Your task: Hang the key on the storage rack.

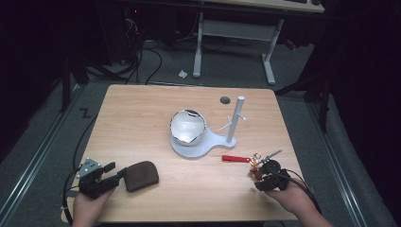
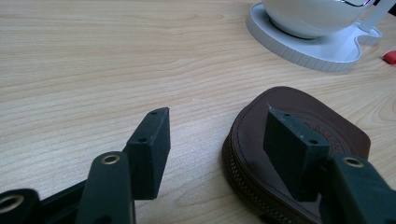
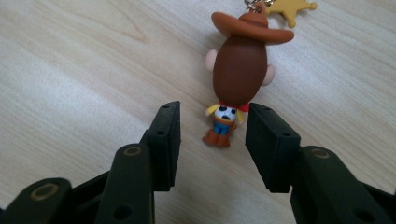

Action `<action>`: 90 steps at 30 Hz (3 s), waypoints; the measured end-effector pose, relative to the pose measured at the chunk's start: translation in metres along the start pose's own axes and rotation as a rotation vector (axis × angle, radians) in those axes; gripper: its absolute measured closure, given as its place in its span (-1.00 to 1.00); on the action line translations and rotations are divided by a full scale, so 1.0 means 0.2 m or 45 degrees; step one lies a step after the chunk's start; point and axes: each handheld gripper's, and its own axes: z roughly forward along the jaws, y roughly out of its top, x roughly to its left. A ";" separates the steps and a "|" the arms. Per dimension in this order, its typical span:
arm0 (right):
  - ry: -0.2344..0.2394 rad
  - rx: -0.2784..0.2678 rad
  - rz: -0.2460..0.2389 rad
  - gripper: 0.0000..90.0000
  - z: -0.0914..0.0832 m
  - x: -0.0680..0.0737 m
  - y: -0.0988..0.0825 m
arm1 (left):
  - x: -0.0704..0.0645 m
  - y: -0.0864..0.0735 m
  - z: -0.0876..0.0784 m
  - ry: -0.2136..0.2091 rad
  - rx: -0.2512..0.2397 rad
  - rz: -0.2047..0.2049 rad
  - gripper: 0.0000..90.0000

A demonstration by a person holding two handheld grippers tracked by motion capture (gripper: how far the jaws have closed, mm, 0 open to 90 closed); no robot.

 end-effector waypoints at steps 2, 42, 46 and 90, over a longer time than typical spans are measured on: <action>-0.014 0.014 0.025 0.15 0.00 -0.01 0.03 | 0.00 0.00 0.00 -0.002 0.001 0.001 -0.08; 0.034 0.008 0.032 0.50 0.04 -0.07 0.08 | -0.01 -0.01 0.01 0.010 0.010 0.018 -0.08; 0.052 -0.025 0.025 0.50 -0.02 -0.07 0.08 | -0.01 -0.01 0.01 0.012 0.007 0.012 -0.08; -0.011 -0.147 -0.058 0.51 -0.58 -0.02 0.16 | -0.01 -0.01 0.01 0.000 0.010 0.013 -0.08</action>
